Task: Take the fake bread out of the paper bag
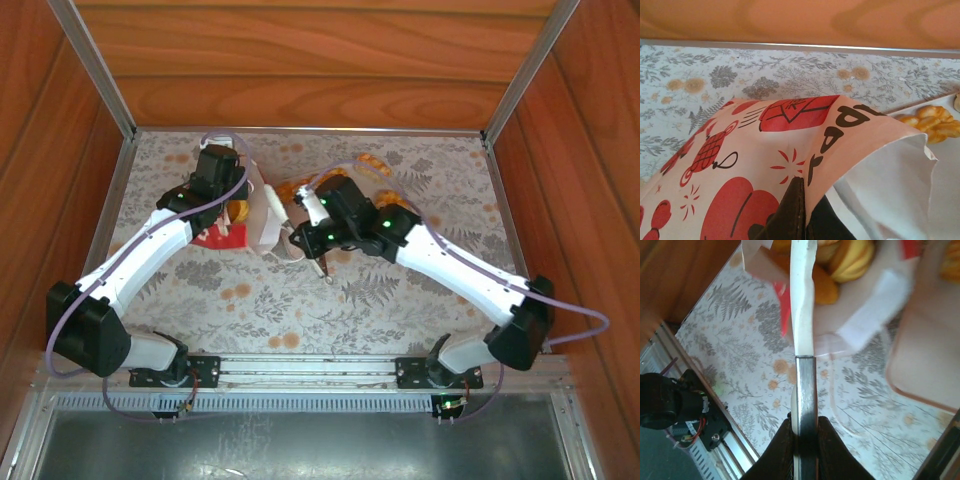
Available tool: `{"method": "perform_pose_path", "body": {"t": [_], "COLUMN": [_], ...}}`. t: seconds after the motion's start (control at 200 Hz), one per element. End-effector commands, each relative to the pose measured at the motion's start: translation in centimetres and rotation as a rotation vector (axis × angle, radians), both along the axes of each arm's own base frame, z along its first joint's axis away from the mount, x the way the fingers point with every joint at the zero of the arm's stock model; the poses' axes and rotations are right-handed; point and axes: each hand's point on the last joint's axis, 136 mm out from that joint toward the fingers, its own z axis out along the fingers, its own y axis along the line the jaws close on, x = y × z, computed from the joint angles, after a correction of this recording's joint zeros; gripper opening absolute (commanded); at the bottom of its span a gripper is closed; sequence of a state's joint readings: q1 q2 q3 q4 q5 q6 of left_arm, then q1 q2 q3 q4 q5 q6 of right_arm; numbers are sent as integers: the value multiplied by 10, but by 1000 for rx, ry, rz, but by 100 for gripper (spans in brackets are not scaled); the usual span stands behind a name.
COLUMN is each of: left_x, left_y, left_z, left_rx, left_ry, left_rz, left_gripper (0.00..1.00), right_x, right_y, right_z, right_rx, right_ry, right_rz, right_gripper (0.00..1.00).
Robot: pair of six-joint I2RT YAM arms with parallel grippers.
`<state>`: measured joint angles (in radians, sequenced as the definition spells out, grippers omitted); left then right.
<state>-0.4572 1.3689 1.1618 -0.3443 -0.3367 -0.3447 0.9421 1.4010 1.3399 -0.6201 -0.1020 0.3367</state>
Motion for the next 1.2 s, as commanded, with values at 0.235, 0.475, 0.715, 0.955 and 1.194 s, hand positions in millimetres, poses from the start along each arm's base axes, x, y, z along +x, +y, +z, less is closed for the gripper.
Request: {"method": "perform_pose_path", "body": {"t": [0.235,0.475,0.715,0.955,1.194], "left_x": [-5,-9,-9,-8,-8], "left_y": [8,9,8,6,5], "left_z": [-2,3,5,3,3], "left_rx": [19,16,9,2,-6], "left_ry": [5,-7,-12,-4,-2], "left_rz": [2,-10,-12,-14,-17], "left_gripper": [0,0,0,0,0], "right_x": [30,50,43,37,33], "right_y": [-78,-77,-68,-66,-71], "right_z": [-54,-124,-178,-216,-228], "right_rx": [-277,-441,-515,-565,-591], "right_ry": [-55,14,121,168,194], "right_rz": [-221,-200,-125,-58,-61], "right_gripper": [8,8,14,22,37]}}
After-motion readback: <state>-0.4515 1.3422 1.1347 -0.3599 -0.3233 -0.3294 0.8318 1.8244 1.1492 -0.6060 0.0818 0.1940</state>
